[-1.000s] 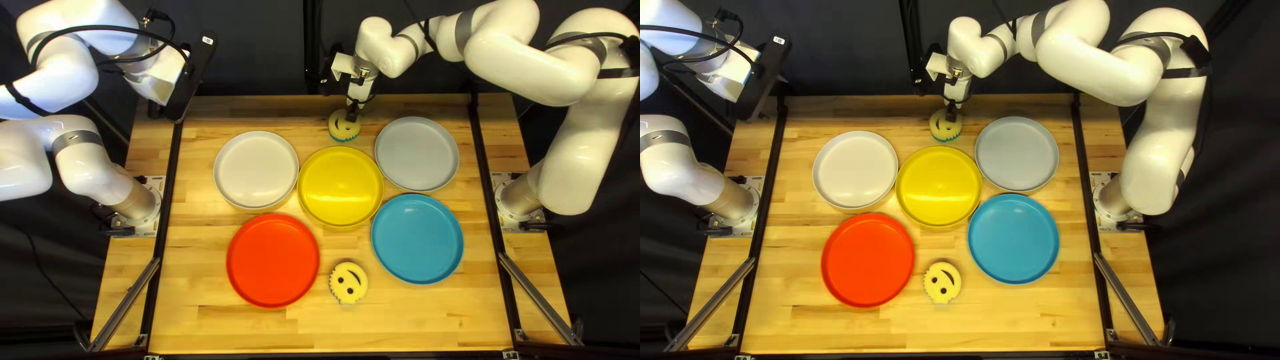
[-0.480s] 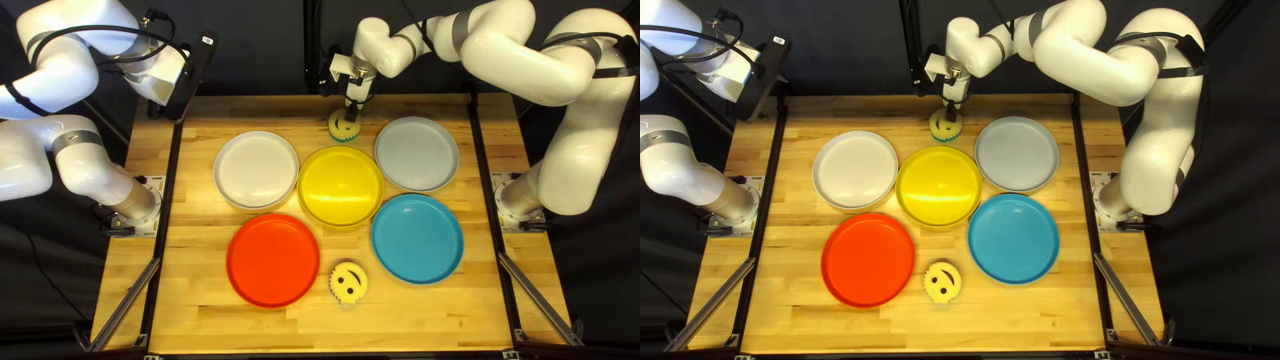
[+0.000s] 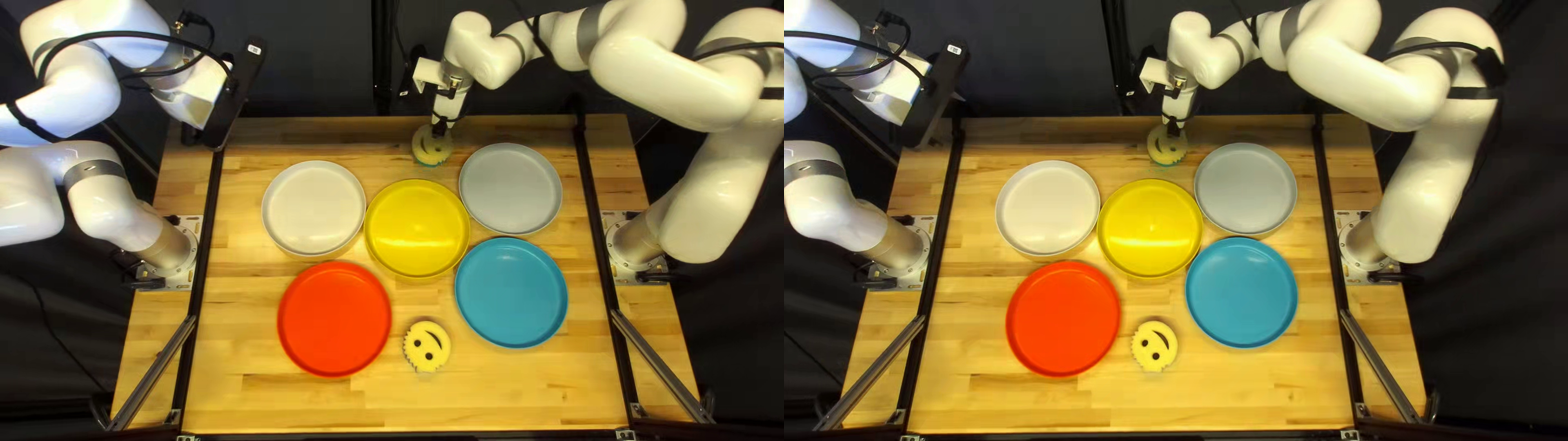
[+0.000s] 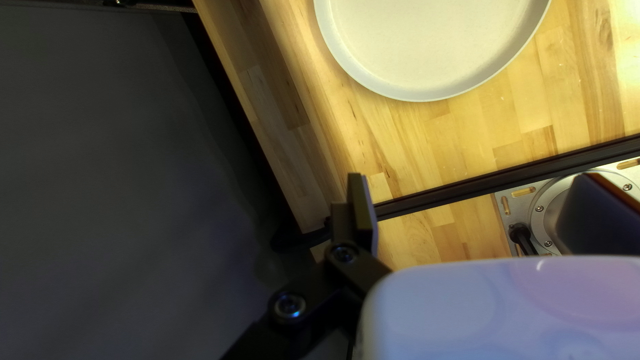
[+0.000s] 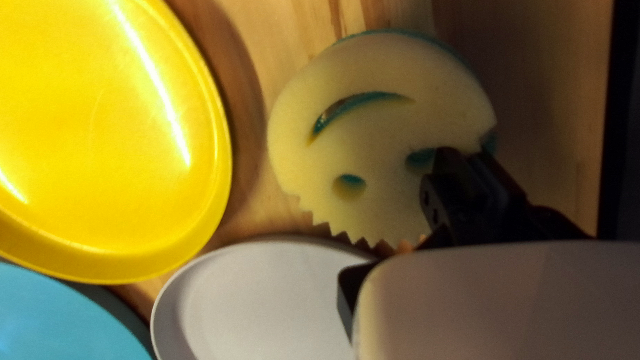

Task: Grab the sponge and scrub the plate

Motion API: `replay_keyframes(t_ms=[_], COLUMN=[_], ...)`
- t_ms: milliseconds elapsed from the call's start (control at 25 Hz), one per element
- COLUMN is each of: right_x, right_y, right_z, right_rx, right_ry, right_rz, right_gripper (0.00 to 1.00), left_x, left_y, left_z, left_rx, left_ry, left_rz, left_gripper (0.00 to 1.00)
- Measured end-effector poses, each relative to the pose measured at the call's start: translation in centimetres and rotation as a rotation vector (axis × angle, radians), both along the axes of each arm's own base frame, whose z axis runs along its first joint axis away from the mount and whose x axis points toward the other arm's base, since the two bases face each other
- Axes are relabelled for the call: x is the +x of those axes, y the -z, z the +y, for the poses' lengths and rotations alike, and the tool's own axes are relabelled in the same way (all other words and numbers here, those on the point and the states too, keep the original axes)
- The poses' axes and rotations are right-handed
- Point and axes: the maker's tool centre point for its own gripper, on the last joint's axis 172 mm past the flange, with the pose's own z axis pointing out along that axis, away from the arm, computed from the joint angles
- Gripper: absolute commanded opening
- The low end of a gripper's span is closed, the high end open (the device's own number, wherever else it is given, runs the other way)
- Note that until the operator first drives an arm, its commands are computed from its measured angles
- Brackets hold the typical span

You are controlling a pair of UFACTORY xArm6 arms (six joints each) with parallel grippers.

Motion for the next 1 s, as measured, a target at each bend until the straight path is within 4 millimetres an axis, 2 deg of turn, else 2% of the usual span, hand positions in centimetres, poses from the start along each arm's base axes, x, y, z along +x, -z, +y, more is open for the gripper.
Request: replay_keyframes(t_ms=[200,560,640,760,1000], right_x=[-1.1,1.6,1.6,1.4,1.4], right_y=[-0.8,0.3,0.2,-0.3,-0.4], right_z=[2.2,9.0,10.1,10.7,10.7], right_rx=[-0.016,-0.056,-0.063,-0.066,-0.066], right_ry=[-0.061,-0.111,-0.126,-0.145,-0.147], right_rz=[0.024,0.026,0.015,-0.003,-0.005], right_gripper=[0.00,0.00,0.00,0.00,0.00], left_x=[0.0,0.0,0.0,0.0,0.0], left_y=[0.0,0.0,0.0,0.0,0.0], left_z=[0.0,0.0,0.0,0.0,0.0], left_rx=[0.000,0.000,0.000,0.000,0.000], left_ry=[0.000,0.000,0.000,0.000,0.000], left_rz=[0.000,0.000,0.000,0.000,0.000], left_gripper=[1.00,1.00,1.00,1.00,1.00])
